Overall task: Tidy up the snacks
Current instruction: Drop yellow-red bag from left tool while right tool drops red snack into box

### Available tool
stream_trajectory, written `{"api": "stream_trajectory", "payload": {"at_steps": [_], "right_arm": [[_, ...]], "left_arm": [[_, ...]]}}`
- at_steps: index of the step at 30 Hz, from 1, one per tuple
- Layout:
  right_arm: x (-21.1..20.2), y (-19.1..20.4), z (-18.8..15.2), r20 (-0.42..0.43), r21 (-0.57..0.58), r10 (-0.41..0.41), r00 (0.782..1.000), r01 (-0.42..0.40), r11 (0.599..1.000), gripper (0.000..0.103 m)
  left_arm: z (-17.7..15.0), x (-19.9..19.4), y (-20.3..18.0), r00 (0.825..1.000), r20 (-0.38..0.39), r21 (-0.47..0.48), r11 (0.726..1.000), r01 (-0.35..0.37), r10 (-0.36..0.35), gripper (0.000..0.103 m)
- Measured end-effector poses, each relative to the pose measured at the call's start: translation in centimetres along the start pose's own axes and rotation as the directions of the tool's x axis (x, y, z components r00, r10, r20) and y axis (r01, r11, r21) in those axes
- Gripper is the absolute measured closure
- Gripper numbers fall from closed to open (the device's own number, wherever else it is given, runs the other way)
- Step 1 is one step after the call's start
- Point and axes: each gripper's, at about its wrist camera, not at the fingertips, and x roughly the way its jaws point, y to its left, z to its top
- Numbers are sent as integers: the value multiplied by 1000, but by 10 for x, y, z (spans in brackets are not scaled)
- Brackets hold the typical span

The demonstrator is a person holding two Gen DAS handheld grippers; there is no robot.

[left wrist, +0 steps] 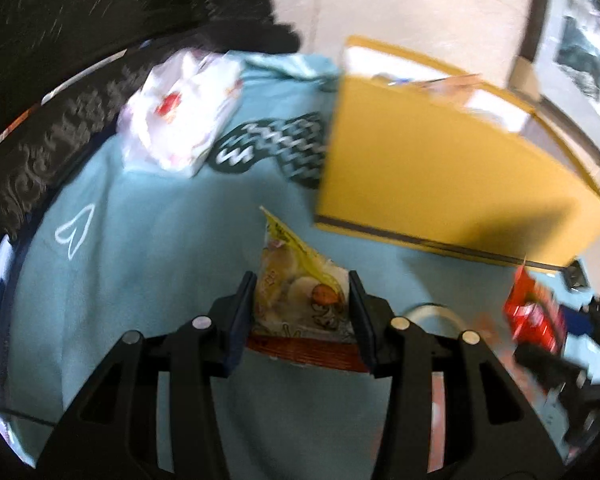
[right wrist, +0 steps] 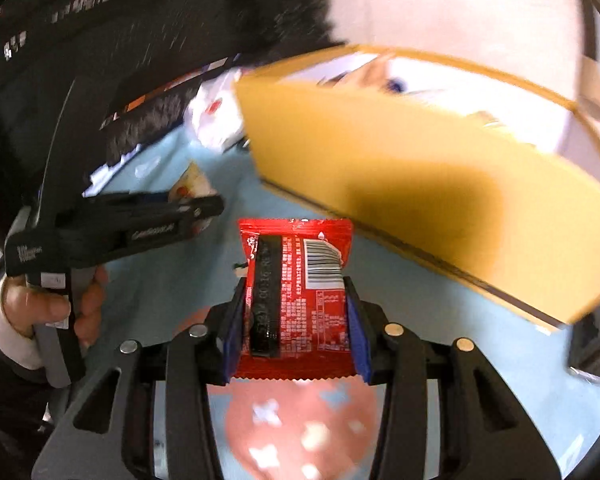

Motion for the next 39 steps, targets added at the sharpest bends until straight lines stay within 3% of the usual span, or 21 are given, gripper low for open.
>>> {"api": "stream_trajectory", "payload": {"at_steps": [4, 10, 17, 24, 39], "right_arm": [[-50, -17, 12, 129, 45, -46, 991, 40, 998, 58], [-78, -42, 30, 228, 108, -124, 966, 102, 989, 58], [-74, -77, 62, 243, 170, -209, 947, 170, 971, 58], [-56, -107, 84, 221, 216, -242, 945, 194, 957, 58], [-30, -130, 83, 176, 239, -271, 947, 226, 944, 58]], "left_arm": [[15, -38, -26, 996, 64, 67, 996, 55, -59, 58], [39, -67, -71, 989, 126, 173, 984, 50, -73, 58], [81, -60, -103, 986, 146, 198, 979, 49, -79, 58], [122, -20, -117, 993, 106, 173, 984, 34, -53, 58], [136, 25, -129, 997, 58, 173, 984, 30, -41, 58]]}}
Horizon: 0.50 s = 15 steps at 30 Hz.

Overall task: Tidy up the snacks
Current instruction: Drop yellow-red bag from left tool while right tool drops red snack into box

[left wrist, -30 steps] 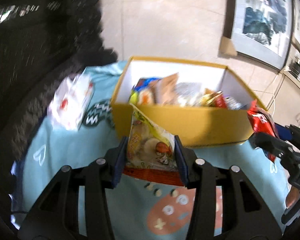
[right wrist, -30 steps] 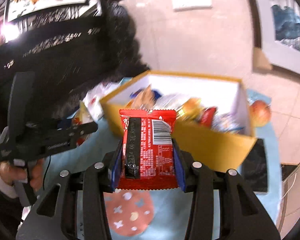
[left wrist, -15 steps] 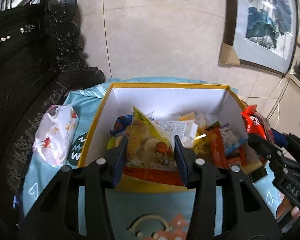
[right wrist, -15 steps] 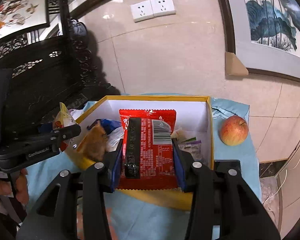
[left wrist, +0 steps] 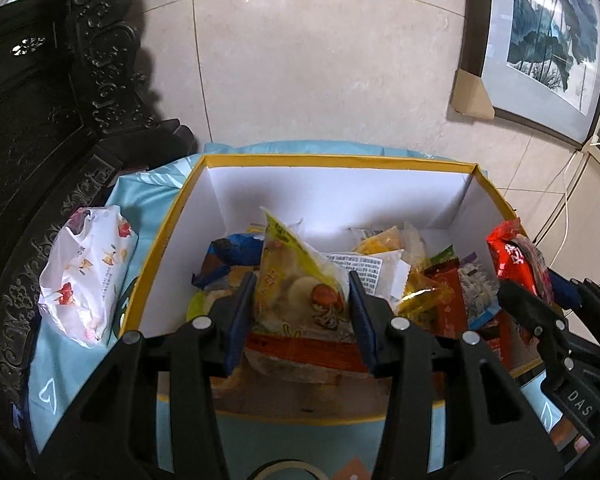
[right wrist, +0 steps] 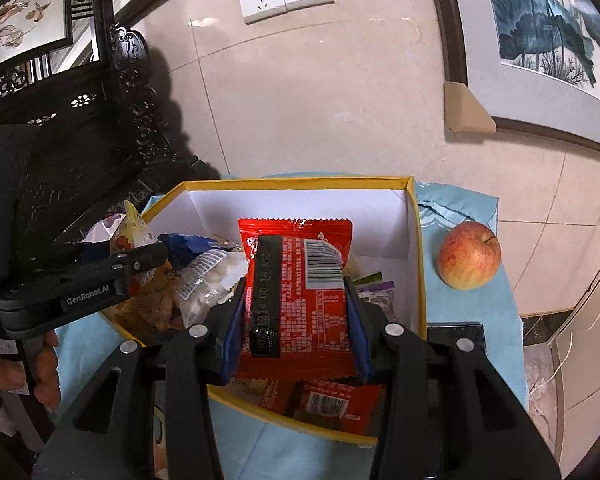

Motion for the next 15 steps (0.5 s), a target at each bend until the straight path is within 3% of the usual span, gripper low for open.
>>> {"api": "stream_trajectory", "payload": {"at_steps": [4, 5, 6, 7, 9, 15], "right_arm": [[13, -3, 1, -26, 12, -24, 999, 24, 1000, 58], [15, -4, 2, -25, 25, -29, 999, 30, 999, 57], [17, -6, 2, -21, 45, -27, 999, 28, 999, 51], [18, -9, 2, -16, 74, -17, 1000, 18, 997, 46], [12, -12, 1, 17, 113, -7, 1000, 5, 994, 34], [-8, 0, -6, 42, 49, -19, 999, 17, 999, 33]], "left_arm": [[5, 12, -3, 1000, -11, -8, 1000, -5, 5, 54], [6, 14, -4, 1000, -15, -12, 1000, 0, 0, 39], [7, 18, -3, 1000, -21, -22, 1000, 9, -9, 13], [7, 21, -2, 1000, -20, -38, 999, 0, -1, 4], [6, 21, 0, 1000, -10, -57, 998, -17, 17, 2], [0, 16, 9, 1000, -22, -87, 996, -6, 4, 2]]}}
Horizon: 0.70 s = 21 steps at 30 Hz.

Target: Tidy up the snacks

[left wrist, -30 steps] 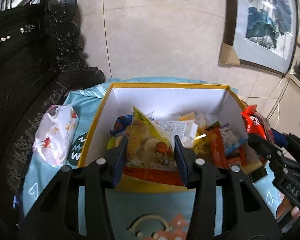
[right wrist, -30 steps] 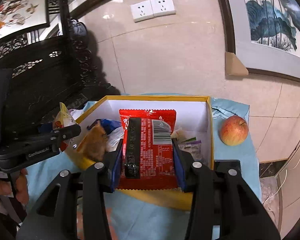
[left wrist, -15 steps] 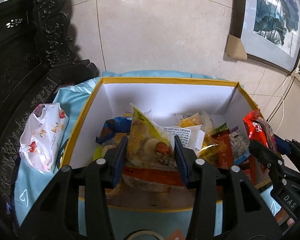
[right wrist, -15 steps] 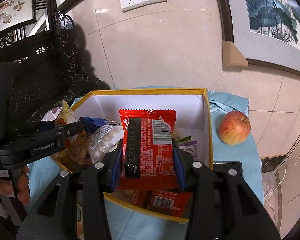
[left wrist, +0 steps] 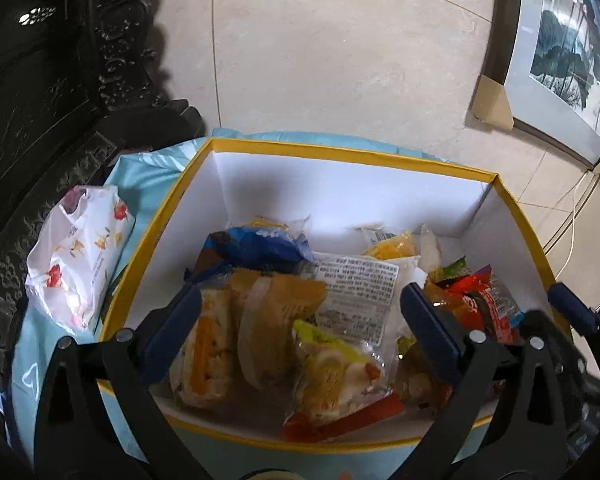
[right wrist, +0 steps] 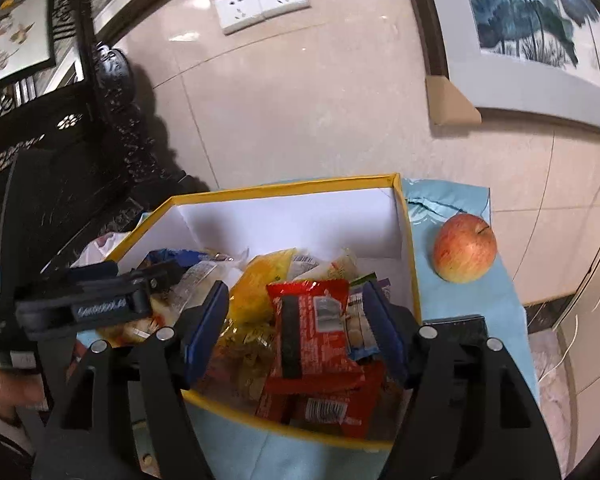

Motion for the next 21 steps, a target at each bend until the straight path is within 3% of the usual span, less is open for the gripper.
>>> {"api": "stream_trajectory", "payload": {"at_steps": [21], "right_arm": [[-84, 35, -53, 8, -7, -13, 1000, 13, 1000, 29]], "left_arm": [[-62, -99, 1, 999, 49, 55, 998, 7, -9, 2]]}}
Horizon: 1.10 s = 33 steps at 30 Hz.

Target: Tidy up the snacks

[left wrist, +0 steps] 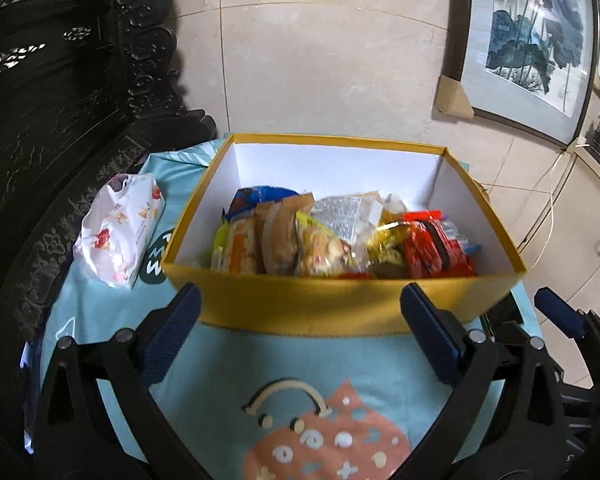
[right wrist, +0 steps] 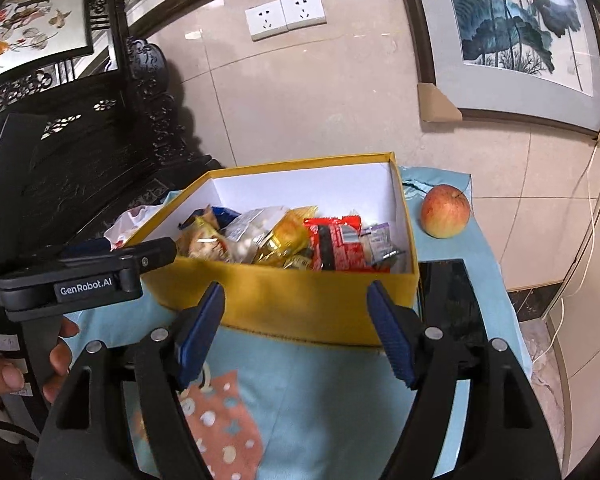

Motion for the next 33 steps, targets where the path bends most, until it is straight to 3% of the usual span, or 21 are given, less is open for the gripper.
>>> {"api": "stream_trajectory", "payload": {"at_steps": [8, 17, 20, 23, 33], "right_arm": [[-19, 8, -17, 5, -6, -1, 1000, 1, 1000, 29], [-30, 12, -27, 14, -11, 2, 1000, -2, 1000, 29], [-33, 15, -30, 18, -15, 6, 1000, -6, 1000, 29], [-36, 17, -31, 24, -22, 11, 1000, -10, 1000, 29], [-41, 20, -33, 33, -22, 11, 999, -11, 1000, 28]], "left_arm": [[-17, -20, 7, 999, 9, -19, 999, -31, 31, 2], [-31, -33, 6, 1000, 23, 6, 1000, -3, 3, 2], [-35, -35, 6, 1000, 17, 5, 1000, -17, 17, 2], [-39, -42, 4, 996, 59, 27, 997, -76, 74, 2], [-45, -50, 0, 998, 62, 53, 999, 1, -4, 2]]}}
